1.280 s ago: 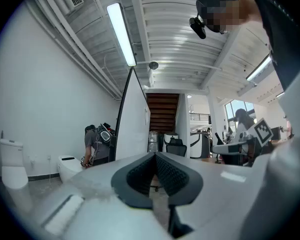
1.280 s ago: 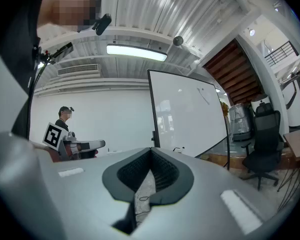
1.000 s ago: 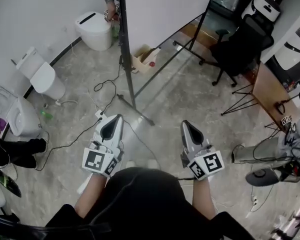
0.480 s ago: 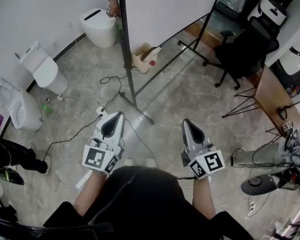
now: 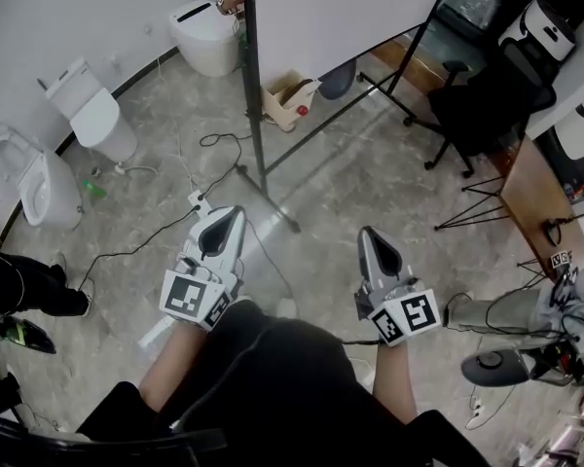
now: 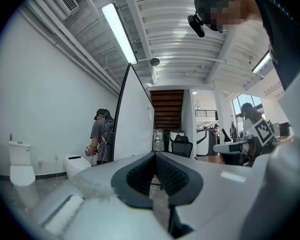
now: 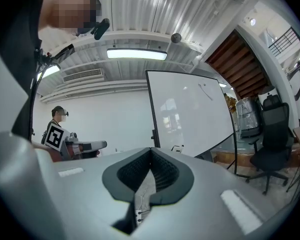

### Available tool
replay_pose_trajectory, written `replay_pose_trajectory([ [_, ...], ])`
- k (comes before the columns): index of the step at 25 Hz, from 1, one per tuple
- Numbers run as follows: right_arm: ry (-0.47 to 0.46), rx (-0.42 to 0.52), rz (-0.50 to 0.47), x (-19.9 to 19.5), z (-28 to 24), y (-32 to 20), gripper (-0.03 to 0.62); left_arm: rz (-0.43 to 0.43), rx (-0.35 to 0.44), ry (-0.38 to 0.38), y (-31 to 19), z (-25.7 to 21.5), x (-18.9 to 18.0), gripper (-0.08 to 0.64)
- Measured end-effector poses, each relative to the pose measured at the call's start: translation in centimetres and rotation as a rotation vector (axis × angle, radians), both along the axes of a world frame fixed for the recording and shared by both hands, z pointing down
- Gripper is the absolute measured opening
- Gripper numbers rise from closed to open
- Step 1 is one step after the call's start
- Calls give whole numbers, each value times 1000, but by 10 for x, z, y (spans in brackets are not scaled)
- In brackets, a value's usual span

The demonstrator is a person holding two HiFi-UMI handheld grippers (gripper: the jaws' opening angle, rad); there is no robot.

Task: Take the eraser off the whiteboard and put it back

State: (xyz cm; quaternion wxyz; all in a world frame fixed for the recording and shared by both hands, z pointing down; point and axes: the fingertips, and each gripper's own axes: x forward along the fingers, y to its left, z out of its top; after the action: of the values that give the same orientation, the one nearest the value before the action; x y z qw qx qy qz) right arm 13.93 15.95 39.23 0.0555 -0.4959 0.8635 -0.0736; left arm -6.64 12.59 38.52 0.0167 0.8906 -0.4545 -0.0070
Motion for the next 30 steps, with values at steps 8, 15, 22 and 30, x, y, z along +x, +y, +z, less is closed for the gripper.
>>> replay_pose_trajectory([
  [8,10,0,-34,6,2,-1,9,-19,-2,0,2,2,8,5],
  [15,12,-6,-53,2,4,-10,9,-50,-23,-1,-2,9,-2,5],
  [22,12,-21,-36,-2,8,-31,9,-40,-46,-7,-27,20,-8,5],
  [30,19,-13,4,-11,1,-80,9,42,-44,-5,-84,16,-5,5],
])
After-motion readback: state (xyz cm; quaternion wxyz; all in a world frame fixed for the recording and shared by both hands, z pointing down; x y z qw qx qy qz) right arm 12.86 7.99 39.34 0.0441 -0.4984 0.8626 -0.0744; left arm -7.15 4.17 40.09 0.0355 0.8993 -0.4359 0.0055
